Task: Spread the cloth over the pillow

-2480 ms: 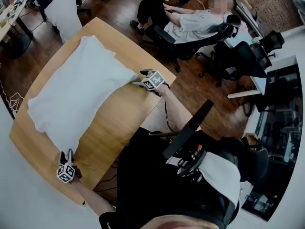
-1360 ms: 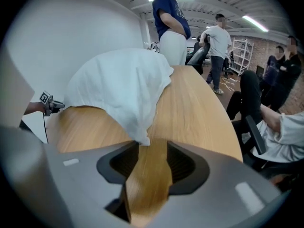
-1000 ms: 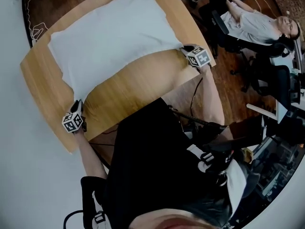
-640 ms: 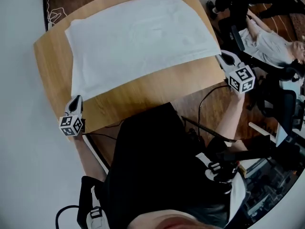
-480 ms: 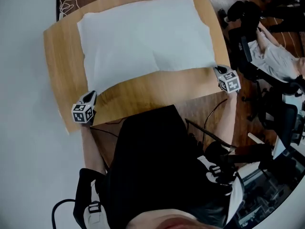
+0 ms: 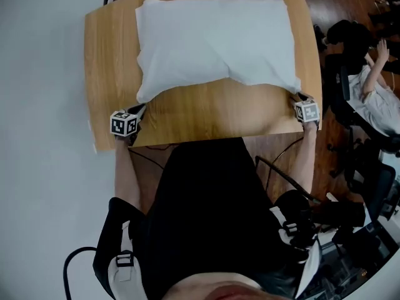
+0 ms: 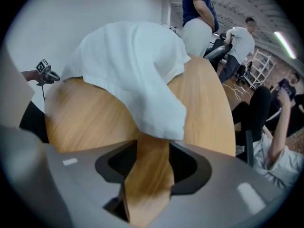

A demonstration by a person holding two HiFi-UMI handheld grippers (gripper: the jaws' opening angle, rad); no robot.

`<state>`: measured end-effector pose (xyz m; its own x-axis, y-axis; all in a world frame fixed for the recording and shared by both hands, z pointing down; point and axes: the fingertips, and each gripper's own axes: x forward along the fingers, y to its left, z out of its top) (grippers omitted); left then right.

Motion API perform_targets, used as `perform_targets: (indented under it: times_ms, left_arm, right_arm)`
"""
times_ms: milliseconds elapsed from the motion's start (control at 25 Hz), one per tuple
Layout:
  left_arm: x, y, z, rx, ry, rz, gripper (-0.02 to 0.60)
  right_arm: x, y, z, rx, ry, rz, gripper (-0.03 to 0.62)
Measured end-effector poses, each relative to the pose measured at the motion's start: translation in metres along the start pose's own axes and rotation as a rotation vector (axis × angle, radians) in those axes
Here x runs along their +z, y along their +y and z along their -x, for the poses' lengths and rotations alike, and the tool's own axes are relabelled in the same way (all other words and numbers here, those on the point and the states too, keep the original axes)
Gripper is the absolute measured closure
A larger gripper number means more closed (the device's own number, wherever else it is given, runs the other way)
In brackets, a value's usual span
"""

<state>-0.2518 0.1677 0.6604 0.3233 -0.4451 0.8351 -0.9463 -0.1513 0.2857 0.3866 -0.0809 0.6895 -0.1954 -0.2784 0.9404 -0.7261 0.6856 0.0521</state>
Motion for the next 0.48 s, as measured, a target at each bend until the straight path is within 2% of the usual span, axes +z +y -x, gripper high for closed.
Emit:
perform_targets:
  times_ms: [120,200,280,320,360,400,480]
  left_arm:
    - [0.052,0.007,0.024,-0.099,-0.231,0.079,0.571]
    - [0.096,0.006,0.047,-0.141,-0.41,0.097,0.571]
    - [0.132,-0.014,0.054,-0.176,-0.518,0.07,0.571]
    - [0.14,-0.027,0.044,-0.197,-0.509,0.041,0.571]
    - [0.137,-0.036,0.025,-0.205,-0.454,0.002,0.571]
    - [0.126,-0.039,0.002,-0.192,-0.363,-0.045,0.571]
    - [0.089,-0.036,-0.043,-0.127,-0.163,-0.125,0.572]
  right_arm:
    - [-0.012,0.0,0.023,-0.03,0.003,-0.102,0.375]
    - [0.015,-0.003,0.049,-0.044,-0.125,-0.171,0.375]
    - [0.063,-0.003,0.078,0.009,-0.337,-0.187,0.386]
    - [0.085,0.001,0.086,0.051,-0.421,-0.174,0.401]
    - [0.103,0.007,0.085,0.088,-0.463,-0.148,0.401]
    - [0.115,0.014,0.074,0.109,-0.457,-0.114,0.401]
    - [0.115,0.029,0.032,0.128,-0.335,-0.054,0.421]
